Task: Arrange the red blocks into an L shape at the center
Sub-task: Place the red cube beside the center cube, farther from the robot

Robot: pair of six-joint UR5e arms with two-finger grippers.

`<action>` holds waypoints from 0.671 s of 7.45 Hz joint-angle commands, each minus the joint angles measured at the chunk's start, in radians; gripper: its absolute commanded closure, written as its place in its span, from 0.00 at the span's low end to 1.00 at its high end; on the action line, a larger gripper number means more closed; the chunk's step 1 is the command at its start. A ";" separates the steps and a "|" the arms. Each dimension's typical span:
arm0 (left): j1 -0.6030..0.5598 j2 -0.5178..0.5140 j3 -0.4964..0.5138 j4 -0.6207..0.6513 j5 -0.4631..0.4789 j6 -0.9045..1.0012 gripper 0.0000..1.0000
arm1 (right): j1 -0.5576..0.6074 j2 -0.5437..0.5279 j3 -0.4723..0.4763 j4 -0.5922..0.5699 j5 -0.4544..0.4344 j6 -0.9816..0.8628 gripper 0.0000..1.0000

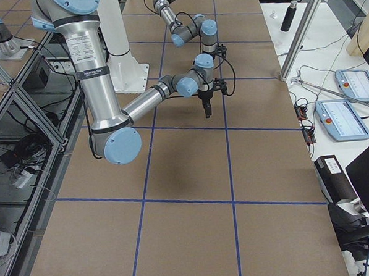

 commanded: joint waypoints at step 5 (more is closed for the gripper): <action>0.021 0.011 -0.034 0.044 0.002 0.001 1.00 | 0.001 0.001 -0.008 0.013 0.000 0.003 0.00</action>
